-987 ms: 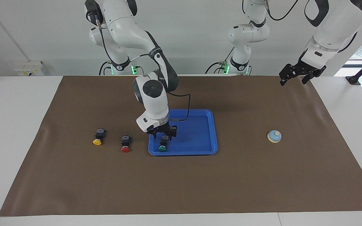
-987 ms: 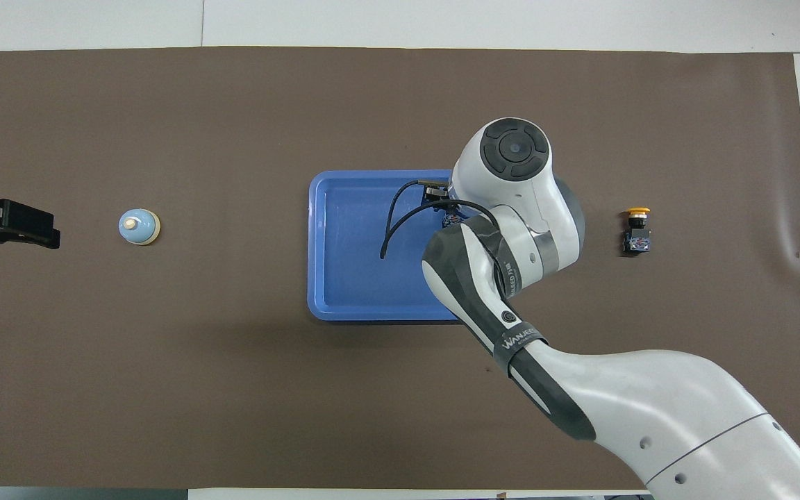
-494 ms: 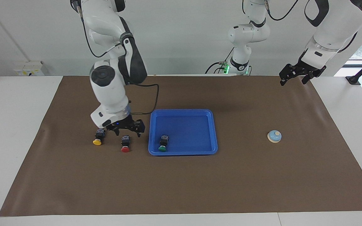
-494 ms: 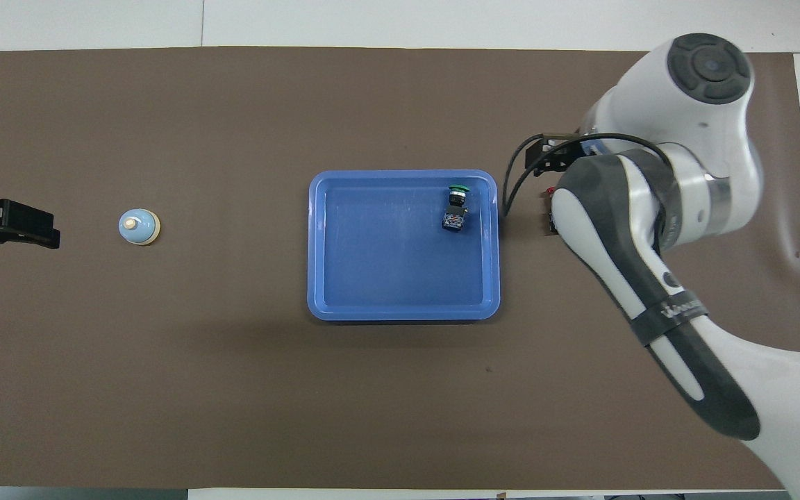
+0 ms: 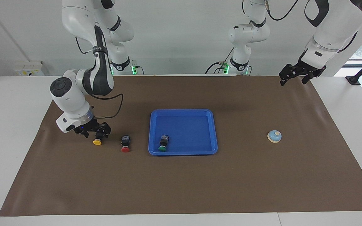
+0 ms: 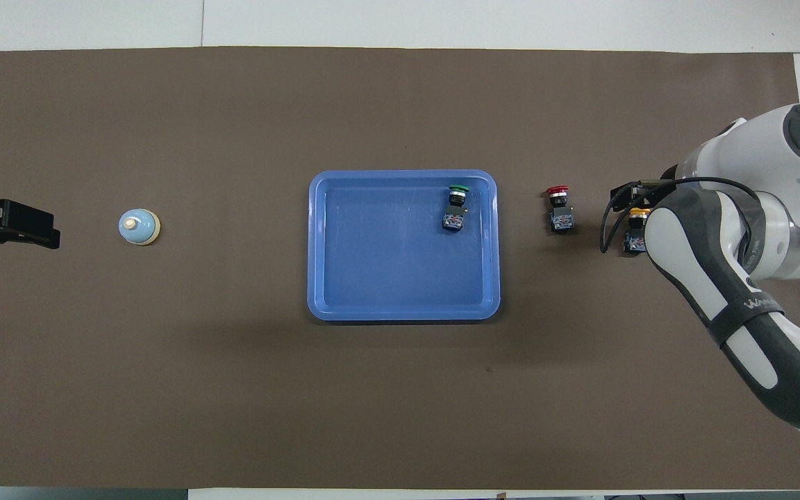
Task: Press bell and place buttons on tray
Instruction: 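Move the right gripper to the yellow-capped button and grasp it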
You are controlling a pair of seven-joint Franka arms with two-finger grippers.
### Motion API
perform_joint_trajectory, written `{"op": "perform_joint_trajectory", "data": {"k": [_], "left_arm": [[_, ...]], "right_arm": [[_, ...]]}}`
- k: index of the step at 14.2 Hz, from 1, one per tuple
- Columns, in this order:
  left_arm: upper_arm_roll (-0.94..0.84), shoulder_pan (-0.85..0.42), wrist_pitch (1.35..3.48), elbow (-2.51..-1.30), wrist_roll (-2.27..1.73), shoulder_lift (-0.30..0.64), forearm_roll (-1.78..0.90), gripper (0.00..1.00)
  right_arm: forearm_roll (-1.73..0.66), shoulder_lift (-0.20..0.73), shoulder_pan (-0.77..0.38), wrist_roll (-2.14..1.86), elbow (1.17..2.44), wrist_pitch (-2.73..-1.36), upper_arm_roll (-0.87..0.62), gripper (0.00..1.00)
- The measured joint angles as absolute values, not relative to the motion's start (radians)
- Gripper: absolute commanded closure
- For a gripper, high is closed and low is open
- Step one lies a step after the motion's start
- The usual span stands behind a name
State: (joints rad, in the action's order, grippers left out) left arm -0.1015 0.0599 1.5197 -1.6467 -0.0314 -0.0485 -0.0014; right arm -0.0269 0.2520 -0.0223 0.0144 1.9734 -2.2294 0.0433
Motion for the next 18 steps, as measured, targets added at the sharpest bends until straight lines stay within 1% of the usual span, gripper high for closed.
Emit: {"op": "perform_joint_trajectory", "data": {"k": [2, 6, 13, 16, 17, 18], "left_arm": [[-0.102, 0.060, 1.520, -1.647, -0.031, -0.049, -0.001, 0.00], [-0.102, 0.060, 1.520, -1.647, -0.031, -0.049, -0.001, 0.00], [-0.102, 0.060, 1.520, -1.647, -0.031, -0.049, -0.001, 0.00], [-0.102, 0.060, 1.520, -1.647, -0.031, -0.049, -0.001, 0.00], [-0.102, 0.060, 1.520, -1.647, -0.031, -0.049, -0.001, 0.00], [-0.102, 0.060, 1.520, -1.647, -0.031, -0.049, -0.001, 0.00]], "right_arm": [[-0.027, 0.230, -0.014, -0.011, 2.030, -2.260, 0.043, 0.00], [-0.027, 0.208, 0.012, -0.045, 2.103, -2.343, 0.044, 0.00], [-0.027, 0.211, 0.018, -0.046, 2.150, -2.409, 0.042, 0.00], [-0.027, 0.219, 0.018, -0.046, 2.181, -2.448, 0.041, 0.05], [-0.027, 0.221, 0.018, -0.046, 2.187, -2.453, 0.041, 0.09], [-0.027, 0.221, 0.018, -0.046, 2.191, -2.455, 0.041, 0.16]]}}
